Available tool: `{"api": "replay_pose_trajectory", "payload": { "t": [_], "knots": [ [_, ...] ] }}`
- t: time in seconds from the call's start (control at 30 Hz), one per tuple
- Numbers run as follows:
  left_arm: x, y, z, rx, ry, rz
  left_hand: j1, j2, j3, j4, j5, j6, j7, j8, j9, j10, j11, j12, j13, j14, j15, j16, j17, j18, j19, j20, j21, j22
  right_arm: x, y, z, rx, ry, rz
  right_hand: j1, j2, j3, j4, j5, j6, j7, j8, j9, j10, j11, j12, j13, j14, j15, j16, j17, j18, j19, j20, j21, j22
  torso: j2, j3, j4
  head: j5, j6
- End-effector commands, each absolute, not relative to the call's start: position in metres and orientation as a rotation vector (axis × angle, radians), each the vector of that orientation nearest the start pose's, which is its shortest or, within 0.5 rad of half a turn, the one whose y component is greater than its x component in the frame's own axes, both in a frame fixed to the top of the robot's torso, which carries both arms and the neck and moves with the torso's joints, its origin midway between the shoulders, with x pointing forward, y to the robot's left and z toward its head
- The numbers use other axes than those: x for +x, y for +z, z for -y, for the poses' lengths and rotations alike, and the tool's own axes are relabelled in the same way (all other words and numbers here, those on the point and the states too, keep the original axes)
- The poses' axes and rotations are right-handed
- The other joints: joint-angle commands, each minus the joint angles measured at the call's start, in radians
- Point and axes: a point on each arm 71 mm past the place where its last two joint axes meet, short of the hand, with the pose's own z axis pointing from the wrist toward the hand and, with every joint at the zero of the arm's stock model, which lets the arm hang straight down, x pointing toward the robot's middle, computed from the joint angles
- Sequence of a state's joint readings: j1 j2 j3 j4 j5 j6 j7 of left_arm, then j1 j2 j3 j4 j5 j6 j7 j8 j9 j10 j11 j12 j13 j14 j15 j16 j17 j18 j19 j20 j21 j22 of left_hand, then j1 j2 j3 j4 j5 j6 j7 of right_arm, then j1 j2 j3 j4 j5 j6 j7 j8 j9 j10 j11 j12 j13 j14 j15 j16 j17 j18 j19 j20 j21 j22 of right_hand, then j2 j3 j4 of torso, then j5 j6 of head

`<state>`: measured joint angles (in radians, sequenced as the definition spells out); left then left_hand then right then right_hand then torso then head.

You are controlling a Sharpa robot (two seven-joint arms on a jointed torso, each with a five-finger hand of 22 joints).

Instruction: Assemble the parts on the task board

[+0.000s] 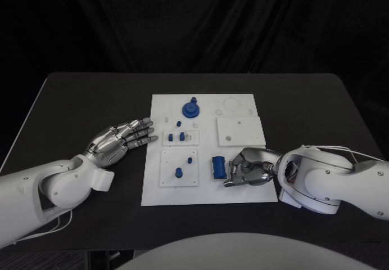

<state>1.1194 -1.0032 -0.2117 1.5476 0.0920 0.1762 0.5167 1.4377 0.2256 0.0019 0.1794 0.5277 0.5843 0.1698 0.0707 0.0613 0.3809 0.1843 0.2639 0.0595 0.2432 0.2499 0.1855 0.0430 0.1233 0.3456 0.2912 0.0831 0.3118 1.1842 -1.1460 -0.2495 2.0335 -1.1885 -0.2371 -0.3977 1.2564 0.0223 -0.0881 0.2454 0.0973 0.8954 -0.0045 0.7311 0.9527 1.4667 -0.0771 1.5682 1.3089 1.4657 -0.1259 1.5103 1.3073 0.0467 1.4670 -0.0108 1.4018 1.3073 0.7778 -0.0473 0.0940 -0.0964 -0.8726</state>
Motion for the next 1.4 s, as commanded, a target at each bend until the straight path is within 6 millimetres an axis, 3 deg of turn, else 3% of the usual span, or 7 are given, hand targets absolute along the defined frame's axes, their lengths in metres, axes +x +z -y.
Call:
{"api": "replay_pose_trajectory", "payload": {
  "t": [0.03,0.3,0.4,0.6,1.0,1.13,1.4],
  "knots": [
    [0.424,-0.258,-0.262,-1.269,-1.894,-1.581,-0.005,-0.001,0.006,0.001,0.006,0.007,0.026,0.005,0.002,0.006,-0.002,0.003,0.001,-0.002,0.0,0.006,0.001,-0.016,0.004,0.0,-0.004,-0.001,0.336,-0.232,0.216,0.163,0.647,-2.164,0.0,-0.001,-0.004,-0.005,-0.004,0.002,0.0,0.001,0.0,0.104,0.008,0.003,0.262,0.084,0.002,-0.003,0.156,-0.004,0.035,0.001,-0.006,0.207,0.0,-0.0001,0.0,0.0,0.0],
    [0.424,-0.258,-0.262,-1.271,-1.888,-1.581,-0.005,-0.001,0.006,0.001,0.006,0.007,0.026,0.005,0.002,0.006,-0.002,0.003,0.001,-0.002,0.0,0.006,0.001,-0.016,0.004,0.0,-0.004,-0.001,0.333,-0.213,0.242,0.229,0.58,-2.052,-0.017,0.013,-0.022,0.023,0.082,-0.027,0.016,-0.055,-0.044,0.104,0.021,0.003,0.262,0.084,0.013,-0.002,0.157,-0.004,0.036,0.009,-0.004,0.207,0.0,0.0005,0.0,-0.01,0.0],
    [0.424,-0.258,-0.262,-1.271,-1.886,-1.58,-0.007,-0.002,0.01,0.0,0.006,0.012,0.027,0.007,0.002,0.012,0.0,0.007,0.002,-0.001,-0.001,0.007,0.001,-0.016,0.005,0.0,-0.003,-0.001,0.336,-0.204,0.255,0.235,0.511,-2.013,-0.084,0.038,-0.039,0.044,0.2,-0.031,0.023,-0.091,-0.078,0.104,0.027,0.003,0.262,0.085,0.018,0.001,0.162,-0.005,0.037,0.014,-0.003,0.208,-0.001,-0.0001,-0.0012,-0.012,0.0],
    [0.424,-0.258,-0.261,-1.27,-1.885,-1.579,-0.009,-0.004,0.011,0.0,0.006,0.016,0.027,0.008,0.003,0.016,0.001,0.01,0.003,0.0,-0.003,0.008,0.002,-0.015,0.006,-0.001,-0.003,-0.001,0.34,-0.196,0.274,0.152,0.345,-1.958,-0.04,0.018,-0.017,0.041,0.406,-0.024,0.027,-0.152,-0.14,0.104,0.031,0.003,0.262,0.083,0.021,-0.003,0.155,-0.003,0.034,0.018,-0.01,0.206,-0.001,-0.0004,-0.0016,-0.014,0.0],
    [0.423,-0.258,-0.263,-1.272,-1.879,-1.579,-0.009,-0.004,0.011,0.0,0.006,0.016,0.027,0.008,0.003,0.016,0.001,0.01,0.003,0.0,-0.003,0.008,0.002,-0.015,0.006,-0.001,-0.003,-0.001,0.342,-0.196,0.28,0.057,0.199,-1.965,-0.045,0.008,-0.01,0.045,0.417,-0.02,0.03,-0.162,-0.152,0.104,0.033,0.003,0.262,0.086,0.023,0.005,0.167,-0.011,0.048,0.019,0.024,0.217,-0.001,-0.0025,0.0014,-0.021,0.0],
    [0.423,-0.258,-0.262,-1.273,-1.879,-1.58,-0.01,-0.005,0.013,0.0,0.007,0.018,0.028,0.009,0.003,0.019,0.002,0.012,0.003,0.0,-0.004,0.009,0.002,-0.015,0.007,-0.001,-0.003,-0.001,0.342,-0.197,0.281,0.05,0.177,-1.979,-0.04,0.005,-0.004,0.043,0.443,-0.02,0.029,-0.162,-0.153,0.104,0.032,0.003,0.262,0.086,0.022,0.003,0.164,-0.01,0.047,0.019,0.022,0.216,0.001,0.0002,0.0001,-0.02,0.0],
    [0.423,-0.258,-0.262,-1.273,-1.879,-1.582,-0.01,-0.005,0.013,0.0,0.007,0.018,0.028,0.009,0.003,0.019,0.002,0.012,0.003,0.0,-0.004,0.009,0.002,-0.015,0.007,-0.001,-0.003,-0.001,0.34,-0.198,0.281,0.029,0.136,-1.997,-0.069,-0.002,-0.01,0.045,0.392,-0.019,0.032,-0.162,-0.154,0.104,0.034,0.003,0.262,0.085,0.024,0.001,0.16,-0.01,0.047,0.02,0.022,0.216,0.001,-0.0001,-0.0001,-0.024,0.0]
  ]
}}
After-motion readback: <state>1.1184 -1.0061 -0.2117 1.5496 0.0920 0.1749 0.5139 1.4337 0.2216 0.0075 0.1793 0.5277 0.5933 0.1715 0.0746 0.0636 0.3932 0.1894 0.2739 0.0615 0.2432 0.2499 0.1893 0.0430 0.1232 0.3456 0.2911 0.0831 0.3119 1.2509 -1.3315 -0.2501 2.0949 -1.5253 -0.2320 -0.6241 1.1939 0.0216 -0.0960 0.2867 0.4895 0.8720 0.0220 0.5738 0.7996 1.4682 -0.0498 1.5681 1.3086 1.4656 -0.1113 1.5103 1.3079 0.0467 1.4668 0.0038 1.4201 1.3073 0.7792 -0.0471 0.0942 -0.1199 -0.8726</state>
